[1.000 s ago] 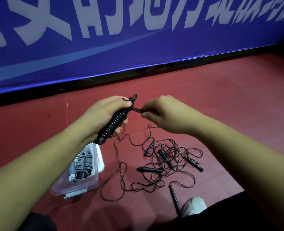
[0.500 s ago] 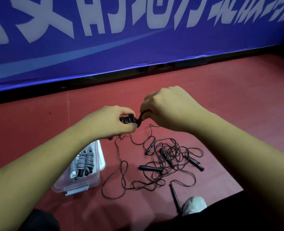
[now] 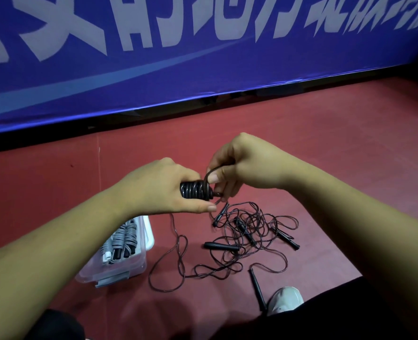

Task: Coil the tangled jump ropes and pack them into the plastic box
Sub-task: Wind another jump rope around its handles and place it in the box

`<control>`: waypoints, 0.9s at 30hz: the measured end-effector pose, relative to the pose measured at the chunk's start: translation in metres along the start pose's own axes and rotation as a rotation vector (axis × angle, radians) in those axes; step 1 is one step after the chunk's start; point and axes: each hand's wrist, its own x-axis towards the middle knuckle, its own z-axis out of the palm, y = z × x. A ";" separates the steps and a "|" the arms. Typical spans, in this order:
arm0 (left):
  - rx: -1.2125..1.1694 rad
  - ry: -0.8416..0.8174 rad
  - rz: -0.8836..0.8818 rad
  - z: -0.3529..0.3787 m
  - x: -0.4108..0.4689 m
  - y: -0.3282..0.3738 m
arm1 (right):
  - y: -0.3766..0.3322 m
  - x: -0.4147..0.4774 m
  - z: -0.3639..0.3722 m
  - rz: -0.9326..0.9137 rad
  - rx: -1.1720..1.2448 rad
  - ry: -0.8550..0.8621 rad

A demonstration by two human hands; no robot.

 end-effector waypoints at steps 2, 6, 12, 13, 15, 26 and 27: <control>-0.053 -0.015 0.069 0.000 -0.001 -0.001 | 0.001 -0.001 -0.001 0.032 0.089 -0.025; -0.425 -0.053 0.132 0.002 -0.003 0.004 | 0.009 -0.001 -0.006 0.045 0.221 -0.012; -1.060 0.175 -0.004 0.009 0.003 0.015 | 0.014 0.003 -0.008 0.051 0.496 -0.085; -1.139 0.202 0.001 0.011 0.005 0.015 | 0.014 0.003 -0.009 0.062 0.491 -0.099; -1.274 0.225 0.038 0.014 0.006 0.018 | 0.015 0.002 -0.010 0.100 0.504 -0.121; -1.519 0.292 -0.078 0.010 0.012 0.024 | 0.003 -0.010 -0.003 -0.074 0.344 0.304; -1.542 0.283 -0.084 0.010 0.013 0.025 | 0.001 -0.012 -0.001 -0.107 0.326 0.337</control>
